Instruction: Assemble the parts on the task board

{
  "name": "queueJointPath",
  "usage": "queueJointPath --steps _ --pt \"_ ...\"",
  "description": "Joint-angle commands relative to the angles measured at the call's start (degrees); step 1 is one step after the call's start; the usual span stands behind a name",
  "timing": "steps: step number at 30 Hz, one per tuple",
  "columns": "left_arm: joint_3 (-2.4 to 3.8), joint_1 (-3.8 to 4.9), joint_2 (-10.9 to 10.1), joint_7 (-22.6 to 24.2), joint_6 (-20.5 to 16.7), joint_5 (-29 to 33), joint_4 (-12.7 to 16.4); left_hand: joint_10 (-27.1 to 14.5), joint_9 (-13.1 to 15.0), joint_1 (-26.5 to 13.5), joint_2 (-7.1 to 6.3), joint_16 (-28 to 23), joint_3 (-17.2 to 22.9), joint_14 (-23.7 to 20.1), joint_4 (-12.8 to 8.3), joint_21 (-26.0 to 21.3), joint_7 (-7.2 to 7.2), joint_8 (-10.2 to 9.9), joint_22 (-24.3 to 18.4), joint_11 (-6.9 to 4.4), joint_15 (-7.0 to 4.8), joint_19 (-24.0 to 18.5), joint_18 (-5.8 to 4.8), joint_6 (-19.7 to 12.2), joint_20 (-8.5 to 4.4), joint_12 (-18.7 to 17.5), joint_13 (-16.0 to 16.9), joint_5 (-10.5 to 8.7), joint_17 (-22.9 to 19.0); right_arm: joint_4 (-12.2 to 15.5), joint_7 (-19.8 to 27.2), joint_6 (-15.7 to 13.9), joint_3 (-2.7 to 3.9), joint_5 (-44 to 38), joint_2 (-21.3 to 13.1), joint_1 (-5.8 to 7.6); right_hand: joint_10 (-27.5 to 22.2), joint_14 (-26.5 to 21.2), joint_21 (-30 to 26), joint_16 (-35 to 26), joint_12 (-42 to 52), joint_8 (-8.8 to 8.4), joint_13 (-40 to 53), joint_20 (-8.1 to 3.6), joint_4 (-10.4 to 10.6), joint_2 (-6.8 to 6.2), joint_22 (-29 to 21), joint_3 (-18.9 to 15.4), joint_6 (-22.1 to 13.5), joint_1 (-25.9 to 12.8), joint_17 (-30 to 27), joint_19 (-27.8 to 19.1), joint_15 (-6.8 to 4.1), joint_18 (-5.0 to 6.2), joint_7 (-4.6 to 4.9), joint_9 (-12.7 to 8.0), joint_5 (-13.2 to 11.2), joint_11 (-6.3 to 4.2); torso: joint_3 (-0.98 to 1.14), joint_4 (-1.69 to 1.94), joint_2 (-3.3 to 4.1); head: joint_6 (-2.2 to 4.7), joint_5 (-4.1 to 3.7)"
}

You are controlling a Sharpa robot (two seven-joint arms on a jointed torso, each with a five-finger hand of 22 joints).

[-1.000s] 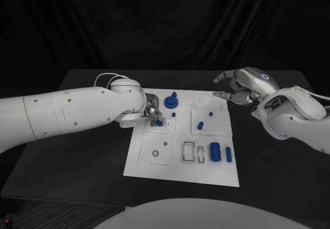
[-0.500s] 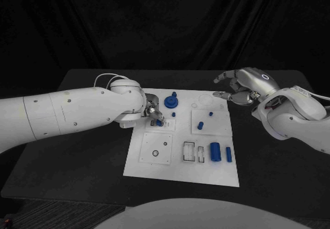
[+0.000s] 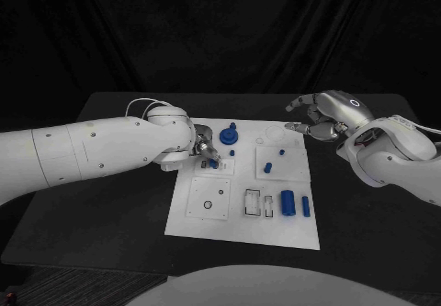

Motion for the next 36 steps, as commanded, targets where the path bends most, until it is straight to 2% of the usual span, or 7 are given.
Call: queueJointPath --steps 1,13,24,27,32,36 --pt "-0.03 -0.17 0.1 1.4 -0.5 0.1 -0.1 6.0 0.1 -0.5 -0.19 0.2 0.4 6.0 -0.1 -0.2 -0.18 -0.2 7.5 0.30 0.26 0.0 -0.03 0.2 0.23 0.2 15.1 0.35 15.1 0.1 -1.0 0.2 0.03 -0.2 -0.1 -0.13 6.2 5.9 -0.3 0.0 0.1 0.20 15.1 0.27 -0.1 0.29 11.5 -0.3 0.4 0.2 14.9 0.9 0.43 0.44 0.15 -0.1 0.2 0.40 0.03 -0.01 0.00 -0.01 -0.03" --pt "-0.03 -0.17 0.3 1.6 0.3 0.1 -0.2 6.0 0.1 -0.6 -0.26 0.2 0.5 6.0 -0.1 -0.3 -0.16 -0.3 7.4 0.30 0.25 -0.2 0.01 0.0 0.23 0.2 15.1 0.27 15.1 0.1 -1.1 0.2 0.03 -0.2 -0.1 -0.14 6.2 5.9 -0.3 0.0 0.1 0.20 15.1 0.27 -0.1 0.29 11.5 -0.3 0.4 0.2 14.9 0.9 0.43 0.44 0.15 -0.1 0.2 0.40 0.03 0.01 -0.04 -0.01 0.04" --pt "-0.03 -0.17 0.3 1.9 1.2 0.1 -0.4 6.0 0.4 -1.0 -0.46 0.2 0.7 6.0 -0.3 -0.5 -0.03 -0.8 7.2 0.41 0.32 -0.4 0.08 -0.3 0.29 0.2 15.1 -1.58 15.1 -0.1 -1.1 0.3 0.03 -0.2 0.0 -0.22 6.2 5.9 -0.3 0.0 0.1 0.20 15.1 0.27 -0.1 0.29 11.5 -0.3 0.4 0.2 14.9 0.9 0.43 0.44 0.15 -0.1 0.2 0.40 -0.03 0.01 -0.07 -0.01 0.24" --pt "-0.03 -0.17 0.3 2.0 1.1 0.1 -0.4 6.0 0.7 -1.3 -0.48 0.2 0.6 6.0 -0.3 -0.5 0.05 -1.1 7.3 0.48 0.39 -0.3 0.06 -0.4 0.35 0.2 15.1 -3.09 15.1 -0.1 -1.0 0.3 0.03 -0.2 0.0 -0.28 6.2 5.9 -0.3 0.0 0.1 0.20 15.1 0.27 -0.1 0.29 11.5 -0.3 0.4 0.2 14.9 0.9 0.43 0.44 0.15 -0.1 0.2 0.40 -0.02 0.00 -0.05 -0.01 0.30" --pt "-0.03 -0.17 0.4 2.1 1.1 0.1 -0.5 6.0 1.2 -2.1 -0.38 0.2 -0.2 6.0 0.2 -0.7 0.28 -1.9 7.4 0.70 0.55 -0.3 0.08 -0.6 0.53 0.2 15.1 -8.61 15.1 -0.1 -1.0 0.3 0.03 -0.2 0.0 -0.38 6.2 5.9 -0.3 -0.1 0.1 0.15 15.1 0.29 -0.1 0.27 11.5 -0.4 0.5 0.3 14.9 0.9 0.45 0.44 0.16 -0.2 0.2 0.42 -0.02 0.01 -0.07 -0.01 0.25" --pt "-0.03 -0.17 0.4 2.1 1.2 0.1 -0.5 6.0 1.3 -2.2 -0.42 0.2 -0.4 6.0 0.2 -0.8 0.38 -2.2 7.3 0.77 0.62 -0.4 0.10 -0.9 0.55 0.2 15.1 -9.26 15.1 -0.1 -1.0 0.3 0.03 -0.2 -0.1 -0.44 6.2 5.9 -0.3 -0.1 0.1 0.15 15.1 0.29 -0.1 0.27 11.5 -0.4 0.5 0.3 14.9 0.9 0.45 0.44 0.16 -0.2 0.2 0.42 0.00 0.03 -0.04 -0.01 0.24"
